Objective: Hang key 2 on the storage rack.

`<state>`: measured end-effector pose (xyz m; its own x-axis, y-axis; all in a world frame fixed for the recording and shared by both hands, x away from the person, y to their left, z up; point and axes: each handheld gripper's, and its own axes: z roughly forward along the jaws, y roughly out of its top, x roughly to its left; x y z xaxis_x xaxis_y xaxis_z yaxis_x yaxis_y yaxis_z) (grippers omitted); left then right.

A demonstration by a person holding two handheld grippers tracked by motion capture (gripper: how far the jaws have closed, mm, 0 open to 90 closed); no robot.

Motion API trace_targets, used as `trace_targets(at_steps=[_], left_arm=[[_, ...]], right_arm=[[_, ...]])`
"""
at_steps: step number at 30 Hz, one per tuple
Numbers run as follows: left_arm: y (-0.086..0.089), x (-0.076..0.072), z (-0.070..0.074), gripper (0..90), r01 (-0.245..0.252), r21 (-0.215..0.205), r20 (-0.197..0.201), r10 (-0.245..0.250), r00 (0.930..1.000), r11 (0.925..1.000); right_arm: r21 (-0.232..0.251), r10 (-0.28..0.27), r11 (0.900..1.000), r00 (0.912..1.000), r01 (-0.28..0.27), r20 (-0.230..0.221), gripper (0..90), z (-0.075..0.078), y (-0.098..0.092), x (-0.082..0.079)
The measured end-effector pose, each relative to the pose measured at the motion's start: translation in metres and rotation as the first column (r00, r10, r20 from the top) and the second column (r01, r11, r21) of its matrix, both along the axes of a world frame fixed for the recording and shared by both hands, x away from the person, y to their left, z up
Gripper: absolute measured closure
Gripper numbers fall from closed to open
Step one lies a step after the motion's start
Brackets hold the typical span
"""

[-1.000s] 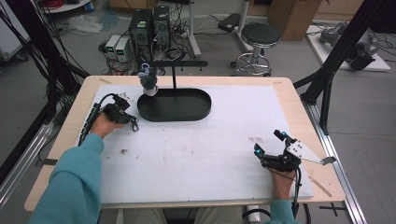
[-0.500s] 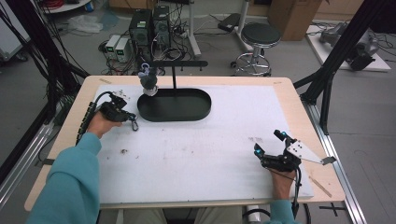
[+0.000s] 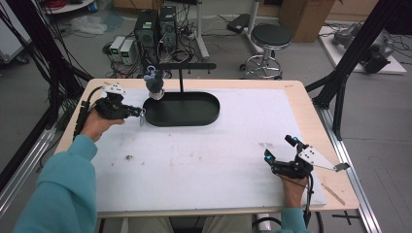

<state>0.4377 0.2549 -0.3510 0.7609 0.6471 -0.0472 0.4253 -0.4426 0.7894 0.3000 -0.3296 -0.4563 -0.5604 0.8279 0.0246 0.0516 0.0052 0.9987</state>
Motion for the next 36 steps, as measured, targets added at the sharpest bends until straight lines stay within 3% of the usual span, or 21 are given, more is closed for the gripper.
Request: trace_targets(at_steps=[3,17,27,36], left_arm=[[-0.003,0.0,0.014,88.4,0.015,-0.018,0.023,-0.015,0.9996,0.9997],[-0.037,0.016,0.067,88.3,0.064,-0.015,0.102,-0.063,0.9928,0.9978],[-0.054,0.035,0.091,88.3,0.069,-0.005,0.123,-0.067,0.9901,0.9976],[-0.066,0.051,0.102,88.3,0.055,0.015,0.123,-0.057,0.9908,0.9983]], right_arm=[[0.0,0.0,1.0,1.0,0.0,0.0,0.7,0.0,0.0,0.0],[0.001,0.001,1.0,1.0,-0.001,-0.001,0.7,0.0,0.0,0.0],[0.001,0.001,1.0,1.0,-0.001,0.003,0.7,0.0,0.0,0.0],[-0.002,-0.001,1.0,1.0,0.001,0.004,0.7,0.0,0.0,0.0]])
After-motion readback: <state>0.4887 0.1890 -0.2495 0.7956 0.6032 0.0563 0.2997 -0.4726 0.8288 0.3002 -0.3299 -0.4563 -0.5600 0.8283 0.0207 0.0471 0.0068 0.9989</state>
